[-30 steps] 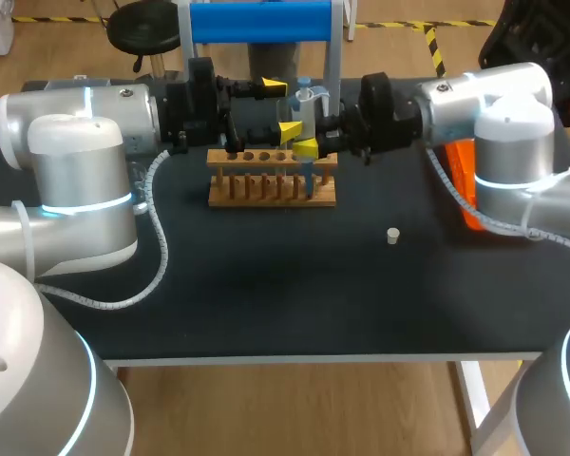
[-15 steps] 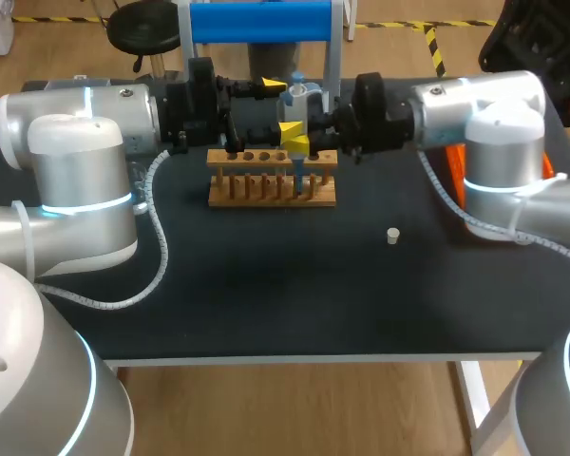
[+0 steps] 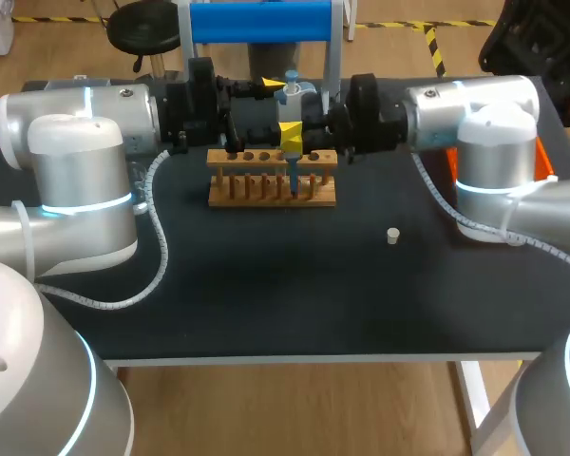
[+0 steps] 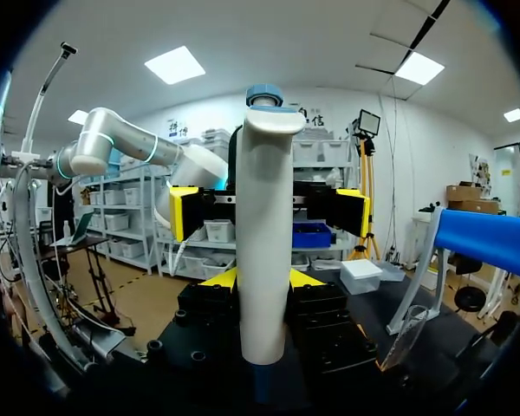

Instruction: Invert the test tube, pick up the pipette, mount the tip to pipette, aspirate from beaker and dispense into the tube, eject the tip, return the pipette, and cap with the stopper.

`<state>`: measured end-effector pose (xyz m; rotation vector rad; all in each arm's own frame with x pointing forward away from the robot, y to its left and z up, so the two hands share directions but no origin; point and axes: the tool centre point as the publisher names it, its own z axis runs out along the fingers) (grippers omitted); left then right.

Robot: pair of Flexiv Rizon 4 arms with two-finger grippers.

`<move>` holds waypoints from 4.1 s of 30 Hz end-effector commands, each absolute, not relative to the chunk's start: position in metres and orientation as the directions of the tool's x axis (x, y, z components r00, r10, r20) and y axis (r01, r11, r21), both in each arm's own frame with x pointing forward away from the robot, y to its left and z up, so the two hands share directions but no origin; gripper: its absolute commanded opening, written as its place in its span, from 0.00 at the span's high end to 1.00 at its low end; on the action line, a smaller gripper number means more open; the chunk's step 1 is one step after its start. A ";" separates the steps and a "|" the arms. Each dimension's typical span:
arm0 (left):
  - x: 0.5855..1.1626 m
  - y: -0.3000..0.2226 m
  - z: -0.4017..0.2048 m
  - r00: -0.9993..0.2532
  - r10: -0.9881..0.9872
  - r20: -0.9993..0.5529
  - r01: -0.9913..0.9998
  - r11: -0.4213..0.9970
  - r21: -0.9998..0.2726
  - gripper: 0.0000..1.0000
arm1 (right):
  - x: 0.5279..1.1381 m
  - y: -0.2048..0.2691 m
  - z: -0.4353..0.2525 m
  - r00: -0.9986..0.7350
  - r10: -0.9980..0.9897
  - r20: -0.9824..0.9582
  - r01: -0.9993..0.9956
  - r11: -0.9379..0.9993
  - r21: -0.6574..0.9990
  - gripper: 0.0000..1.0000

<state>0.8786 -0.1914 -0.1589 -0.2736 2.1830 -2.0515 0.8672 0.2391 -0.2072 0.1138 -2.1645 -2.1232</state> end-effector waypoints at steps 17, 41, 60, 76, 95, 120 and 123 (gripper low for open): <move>0.878 -0.192 -0.160 -0.974 -0.227 0.026 -0.039 0.055 -0.998 0.56 | 0.868 0.244 -0.207 -0.993 -0.112 0.029 0.028 0.007 1.000 1.00; 0.878 -0.192 -0.160 -0.974 -0.227 0.026 -0.039 0.055 -0.998 1.00 | 0.862 0.232 -0.198 -0.993 -0.119 0.025 0.025 0.002 1.000 0.00; 0.878 -0.192 -0.160 -0.974 -0.227 0.026 -0.039 0.055 -0.998 1.00 | 0.895 0.137 -0.187 -0.999 0.030 0.031 0.031 0.018 0.999 0.00; 0.878 -0.192 -0.160 -0.974 -0.227 0.026 -0.039 0.055 -0.998 1.00 | 0.990 0.146 -0.168 -0.982 0.185 0.040 0.051 0.056 0.997 0.00; 0.878 -0.192 -0.160 -0.974 -0.227 0.026 -0.039 0.055 -0.998 1.00 | 1.070 0.167 -0.167 -0.960 0.281 0.000 0.049 0.167 0.985 0.00; 0.878 -0.192 -0.160 -0.974 -0.227 0.026 -0.039 0.055 -0.998 1.00 | 1.099 0.176 -0.172 -0.950 0.312 -0.028 0.044 0.223 0.974 0.00; 0.878 -0.192 -0.160 -0.974 -0.227 0.026 -0.039 0.055 -0.998 1.00 | 1.099 0.176 -0.172 -0.950 0.312 -0.028 0.044 0.223 0.974 0.00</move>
